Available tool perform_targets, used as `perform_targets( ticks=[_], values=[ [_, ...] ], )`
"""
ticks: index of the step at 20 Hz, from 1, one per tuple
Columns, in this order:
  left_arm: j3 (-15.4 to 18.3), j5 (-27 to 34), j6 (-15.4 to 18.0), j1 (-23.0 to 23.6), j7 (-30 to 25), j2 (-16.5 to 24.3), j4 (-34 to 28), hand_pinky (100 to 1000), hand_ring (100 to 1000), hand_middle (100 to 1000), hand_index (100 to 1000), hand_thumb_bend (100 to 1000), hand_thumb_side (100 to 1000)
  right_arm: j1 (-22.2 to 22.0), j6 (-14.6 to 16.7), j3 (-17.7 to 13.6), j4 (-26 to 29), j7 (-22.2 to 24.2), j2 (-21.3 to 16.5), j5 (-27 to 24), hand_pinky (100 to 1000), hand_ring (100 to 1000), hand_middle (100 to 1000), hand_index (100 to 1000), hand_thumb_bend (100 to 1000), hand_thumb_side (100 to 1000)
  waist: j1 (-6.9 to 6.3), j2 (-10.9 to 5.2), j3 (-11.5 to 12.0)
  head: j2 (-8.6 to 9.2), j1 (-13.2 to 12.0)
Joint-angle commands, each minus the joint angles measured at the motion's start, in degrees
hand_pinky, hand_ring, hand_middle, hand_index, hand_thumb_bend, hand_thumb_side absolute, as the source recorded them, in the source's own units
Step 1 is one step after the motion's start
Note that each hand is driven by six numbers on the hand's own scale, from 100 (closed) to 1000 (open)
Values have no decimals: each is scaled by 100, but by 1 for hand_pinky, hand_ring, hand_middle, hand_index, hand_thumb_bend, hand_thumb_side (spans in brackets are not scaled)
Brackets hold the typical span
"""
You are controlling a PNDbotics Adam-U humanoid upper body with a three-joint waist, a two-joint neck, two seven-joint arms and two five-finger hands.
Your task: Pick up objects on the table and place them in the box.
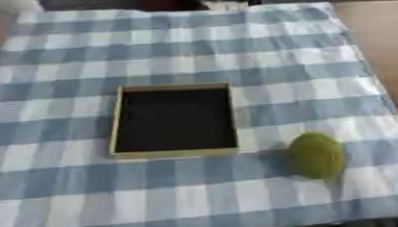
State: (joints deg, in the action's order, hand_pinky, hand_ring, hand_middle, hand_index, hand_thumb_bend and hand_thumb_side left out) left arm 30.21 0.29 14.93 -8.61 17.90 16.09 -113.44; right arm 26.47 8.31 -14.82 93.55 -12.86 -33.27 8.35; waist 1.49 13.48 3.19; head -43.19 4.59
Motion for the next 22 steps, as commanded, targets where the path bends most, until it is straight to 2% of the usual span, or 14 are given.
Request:
perform_targets(
  ticks=[1, 11, 14, 19, 20, 21, 22],
  values=[
    [42, -26, -5, -25, -4, 132, -115, 639, 507, 687, 819, 100, 534, 71, 9, -61, 50, 12, -145, 0, 745, 706, 602, 721, 100, 387, -10, -98, -9, 39, -7],
    [42, -26, 0, -1, -7, 138, -115, 639, 507, 687, 819, 100, 533, 66, 56, 16, 38, 98, -258, 32, 748, 717, 614, 730, 103, 378, -28, -112, -40, 4, -2],
    [43, -31, 1, 11, -4, 151, -115, 639, 507, 687, 819, 100, 533, 6, 326, 239, -11, 452, -567, 70, 756, 736, 636, 746, 163, 400, -20, -123, -57, -16, -6],
    [43, -36, -3, 16, 0, 157, -115, 639, 507, 687, 819, 100, 533, -10, 603, 305, -168, 736, -717, 9, 756, 736, 636, 746, 163, 400, -15, -131, -71, -27, -9],
    [27, -37, -4, 6, -14, 180, -115, 639, 506, 687, 819, 100, 535, -70, 653, 364, -118, 782, -781, 41, 787, 791, 709, 785, 248, 469, 18, -130, -66, -16, 43],
    [13, -33, -6, -3, -26, 192, -115, 639, 506, 687, 819, 100, 535, -170, 721, 464, -25, 848, -883, 101, 795, 801, 704, 793, 626, 226, 30, -130, -56, -13, 80],
    [-3, -21, -6, -11, -41, 193, -115, 639, 506, 688, 819, 100, 536, -288, 796, 584, 68, 923, -1003, 172, 800, 809, 728, 802, 263, 505, 35, -128, -38, -13, 127]
  ],
)
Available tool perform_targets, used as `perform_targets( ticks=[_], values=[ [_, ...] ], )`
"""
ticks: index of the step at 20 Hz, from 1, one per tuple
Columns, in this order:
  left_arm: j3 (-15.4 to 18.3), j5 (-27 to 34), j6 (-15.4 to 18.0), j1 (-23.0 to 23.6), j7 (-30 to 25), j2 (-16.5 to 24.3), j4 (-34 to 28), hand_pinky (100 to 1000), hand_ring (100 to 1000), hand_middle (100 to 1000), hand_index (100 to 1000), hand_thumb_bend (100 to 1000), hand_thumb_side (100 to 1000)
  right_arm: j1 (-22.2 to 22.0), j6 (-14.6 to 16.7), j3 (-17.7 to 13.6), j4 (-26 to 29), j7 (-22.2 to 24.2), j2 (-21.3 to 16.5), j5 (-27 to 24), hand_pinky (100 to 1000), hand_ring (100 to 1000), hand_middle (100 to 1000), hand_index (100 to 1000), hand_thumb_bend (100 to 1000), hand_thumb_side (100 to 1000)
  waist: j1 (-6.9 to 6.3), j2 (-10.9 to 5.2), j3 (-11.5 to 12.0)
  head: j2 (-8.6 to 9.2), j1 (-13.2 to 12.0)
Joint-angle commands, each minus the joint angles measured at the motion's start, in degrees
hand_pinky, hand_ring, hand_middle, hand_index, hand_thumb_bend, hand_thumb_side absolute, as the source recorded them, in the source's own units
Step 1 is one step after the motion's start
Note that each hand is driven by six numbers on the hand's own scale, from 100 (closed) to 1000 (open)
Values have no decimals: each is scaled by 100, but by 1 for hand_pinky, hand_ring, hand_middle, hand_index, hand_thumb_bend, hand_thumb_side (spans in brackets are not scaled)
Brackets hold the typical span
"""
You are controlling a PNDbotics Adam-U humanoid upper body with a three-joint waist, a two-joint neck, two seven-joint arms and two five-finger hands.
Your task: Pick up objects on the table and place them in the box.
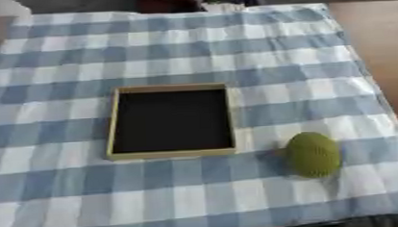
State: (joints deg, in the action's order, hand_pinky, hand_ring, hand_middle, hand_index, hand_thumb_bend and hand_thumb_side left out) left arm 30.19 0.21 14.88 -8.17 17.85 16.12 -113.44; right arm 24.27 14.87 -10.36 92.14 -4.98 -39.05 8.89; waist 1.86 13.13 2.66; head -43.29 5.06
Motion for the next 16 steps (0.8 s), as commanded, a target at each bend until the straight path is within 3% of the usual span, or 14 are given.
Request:
perform_targets(
  ticks=[1, 4, 9, 16],
  values=[
    [-16, -5, -6, -60, -53, 185, -115, 639, 506, 688, 819, 100, 537, -175, 223, 268, 286, 216, -556, 198, 807, 820, 739, 813, 273, 523, -4, -90, 36, -5, 118],
    [-35, 11, -10, -67, -91, 167, -115, 639, 506, 688, 819, 100, 536, -291, 487, 695, 325, 480, -806, 457, 818, 835, 755, 831, 318, 543, -21, -80, 62, -18, 148],
    [-17, 5, -8, -43, -91, 179, -115, 639, 506, 688, 819, 100, 537, -97, 941, 1425, 62, 934, -858, 759, 819, 834, 764, 841, 384, 524, -22, -90, -15, -50, 60],
    [-17, -25, -11, -6, -77, 249, -115, 639, 506, 688, 819, 100, 534, -26, 1540, 1843, -339, 1267, -1162, 623, 815, 831, 773, 857, 437, 517, 33, -151, -84, -79, -23]
  ],
)
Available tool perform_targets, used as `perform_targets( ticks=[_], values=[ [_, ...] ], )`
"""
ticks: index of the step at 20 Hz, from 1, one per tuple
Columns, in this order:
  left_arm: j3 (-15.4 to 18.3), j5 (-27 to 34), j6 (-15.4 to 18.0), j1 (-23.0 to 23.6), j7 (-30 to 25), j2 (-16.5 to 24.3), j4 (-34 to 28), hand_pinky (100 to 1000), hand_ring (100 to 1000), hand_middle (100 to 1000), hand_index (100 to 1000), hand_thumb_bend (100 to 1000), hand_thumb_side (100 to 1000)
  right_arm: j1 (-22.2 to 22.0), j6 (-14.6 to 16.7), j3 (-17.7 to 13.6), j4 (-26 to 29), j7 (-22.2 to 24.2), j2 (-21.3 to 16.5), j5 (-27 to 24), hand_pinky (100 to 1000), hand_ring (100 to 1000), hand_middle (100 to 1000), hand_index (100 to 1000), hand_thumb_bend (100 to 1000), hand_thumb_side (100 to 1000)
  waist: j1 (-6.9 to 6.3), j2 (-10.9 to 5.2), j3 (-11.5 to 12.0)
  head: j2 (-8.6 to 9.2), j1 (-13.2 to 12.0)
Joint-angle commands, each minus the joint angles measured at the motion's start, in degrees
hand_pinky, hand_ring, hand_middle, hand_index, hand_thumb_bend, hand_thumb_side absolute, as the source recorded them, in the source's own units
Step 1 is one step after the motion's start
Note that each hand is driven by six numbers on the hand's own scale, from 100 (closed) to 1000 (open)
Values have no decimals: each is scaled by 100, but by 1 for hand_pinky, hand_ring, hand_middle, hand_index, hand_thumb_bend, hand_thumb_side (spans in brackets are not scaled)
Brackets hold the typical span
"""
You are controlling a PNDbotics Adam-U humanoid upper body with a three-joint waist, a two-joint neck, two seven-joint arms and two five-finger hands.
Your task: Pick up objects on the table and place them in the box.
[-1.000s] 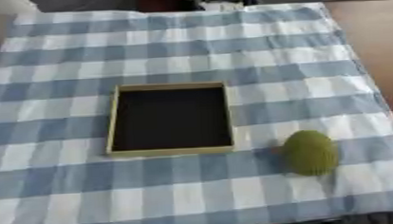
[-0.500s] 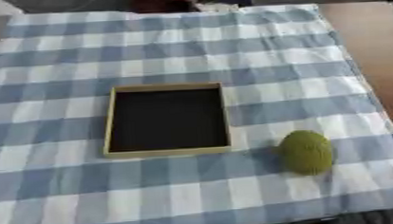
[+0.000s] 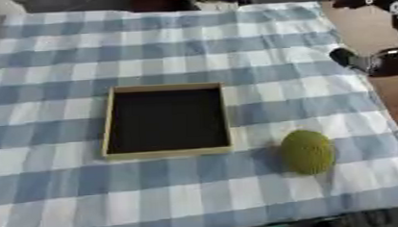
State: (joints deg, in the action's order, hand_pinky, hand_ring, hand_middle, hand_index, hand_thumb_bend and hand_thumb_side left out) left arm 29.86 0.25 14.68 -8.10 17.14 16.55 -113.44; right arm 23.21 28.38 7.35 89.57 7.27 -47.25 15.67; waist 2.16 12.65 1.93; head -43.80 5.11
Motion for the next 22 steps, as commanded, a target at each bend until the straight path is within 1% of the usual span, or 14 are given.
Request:
perform_targets(
  ticks=[1, 3, 7, 8, 11, 14, 18, 22],
  values=[
    [14, -34, 7, -5, -9, 215, -115, 639, 506, 688, 819, 100, 535, 79, 274, 146, -131, 31, -386, -76, 815, 830, 773, 858, 444, 516, 13, -112, -19, -29, -39],
    [12, -42, 4, 7, -11, 231, -115, 639, 506, 688, 819, 100, 534, 83, 448, 244, -235, 9, -438, -107, 815, 833, 773, 868, 463, 517, 32, -127, -31, -31, -53],
    [1, -55, -4, 26, -22, 269, -115, 639, 506, 688, 819, 100, 536, 141, 805, 566, -451, 155, -514, -283, 815, 834, 773, 871, 486, 500, 74, -162, -62, -31, -72],
    [1, -58, -7, 31, -23, 273, -115, 639, 506, 688, 819, 100, 536, 155, 897, 623, -516, 198, -530, -324, 814, 834, 771, 869, 504, 479, 80, -168, -66, -31, -75],
    [-8, -60, -10, 43, -31, 287, -115, 639, 506, 689, 819, 100, 536, 220, 1162, 820, -701, 345, -566, -458, 813, 833, 770, 867, 525, 456, 95, -187, -75, -31, -76],
    [-17, -60, -18, 51, -42, 291, -115, 639, 506, 689, 819, 100, 538, 286, 1404, 977, -879, 505, -581, -535, 810, 831, 767, 844, 557, 418, 109, -200, -85, -31, -56],
    [-30, -56, -21, 60, -56, 306, -115, 639, 506, 689, 819, 100, 537, 400, 1651, 1197, -996, 704, -593, -570, 806, 827, 768, 839, 583, 374, 116, -215, -86, -31, -30],
    [-41, -50, -20, 69, -69, 309, -115, 639, 506, 689, 819, 100, 538, 514, 1813, 1437, -1062, 835, -558, -640, 804, 825, 765, 829, 577, 361, 113, -219, -82, -31, -19]
  ],
)
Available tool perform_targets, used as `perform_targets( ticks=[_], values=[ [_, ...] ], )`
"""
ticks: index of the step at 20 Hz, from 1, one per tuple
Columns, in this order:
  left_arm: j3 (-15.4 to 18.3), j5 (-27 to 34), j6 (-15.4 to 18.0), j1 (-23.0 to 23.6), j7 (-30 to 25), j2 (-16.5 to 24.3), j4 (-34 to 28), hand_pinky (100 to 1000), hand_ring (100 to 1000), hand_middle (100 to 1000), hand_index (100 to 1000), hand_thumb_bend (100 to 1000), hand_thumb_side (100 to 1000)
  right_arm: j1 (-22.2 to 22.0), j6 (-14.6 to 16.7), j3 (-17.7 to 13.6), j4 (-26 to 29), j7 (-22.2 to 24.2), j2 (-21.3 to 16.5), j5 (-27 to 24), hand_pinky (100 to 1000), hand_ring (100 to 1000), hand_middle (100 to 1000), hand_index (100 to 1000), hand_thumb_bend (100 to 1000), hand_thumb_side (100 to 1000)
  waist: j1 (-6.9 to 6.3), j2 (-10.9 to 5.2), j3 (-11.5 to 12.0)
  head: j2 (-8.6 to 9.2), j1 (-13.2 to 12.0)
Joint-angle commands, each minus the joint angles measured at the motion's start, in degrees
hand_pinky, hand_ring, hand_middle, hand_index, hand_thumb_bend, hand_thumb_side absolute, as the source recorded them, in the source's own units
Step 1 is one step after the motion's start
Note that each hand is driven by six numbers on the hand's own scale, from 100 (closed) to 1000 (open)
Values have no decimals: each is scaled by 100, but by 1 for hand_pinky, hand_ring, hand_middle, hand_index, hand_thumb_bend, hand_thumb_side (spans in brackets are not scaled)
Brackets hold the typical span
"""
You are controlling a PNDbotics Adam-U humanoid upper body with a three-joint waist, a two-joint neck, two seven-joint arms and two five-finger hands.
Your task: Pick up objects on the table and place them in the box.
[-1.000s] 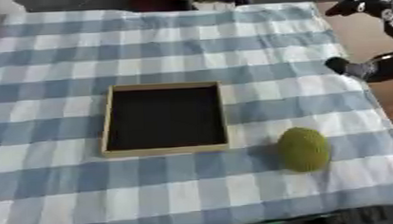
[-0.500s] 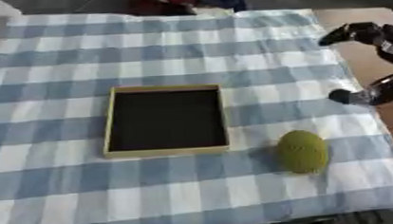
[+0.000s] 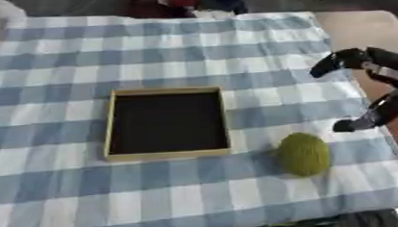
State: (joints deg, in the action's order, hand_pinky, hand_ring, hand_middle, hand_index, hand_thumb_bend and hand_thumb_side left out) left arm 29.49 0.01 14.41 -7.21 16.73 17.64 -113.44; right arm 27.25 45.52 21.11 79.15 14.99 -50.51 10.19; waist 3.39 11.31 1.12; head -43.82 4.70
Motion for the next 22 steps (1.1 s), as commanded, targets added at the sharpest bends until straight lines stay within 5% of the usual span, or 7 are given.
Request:
perform_targets(
  ticks=[1, 11, 22],
  values=[
    [-7, -24, 6, -17, -31, 199, -115, 639, 505, 689, 819, 100, 538, 122, 117, 119, -35, 91, -213, -129, 804, 825, 763, 827, 568, 361, -13, -82, 0, -30, 23],
    [-39, 2, 3, -6, -87, 185, -115, 639, 504, 690, 819, 100, 541, 265, 158, 543, -100, 519, -87, -441, 803, 827, 761, 820, 567, 349, -30, -62, 26, -30, 69],
    [-35, 12, -25, -5, -86, 156, -115, 638, 503, 691, 819, 100, 546, 333, 285, 595, -395, 697, 57, -357, 797, 820, 754, 809, 593, 270, -53, -36, 33, -30, 77]
  ],
)
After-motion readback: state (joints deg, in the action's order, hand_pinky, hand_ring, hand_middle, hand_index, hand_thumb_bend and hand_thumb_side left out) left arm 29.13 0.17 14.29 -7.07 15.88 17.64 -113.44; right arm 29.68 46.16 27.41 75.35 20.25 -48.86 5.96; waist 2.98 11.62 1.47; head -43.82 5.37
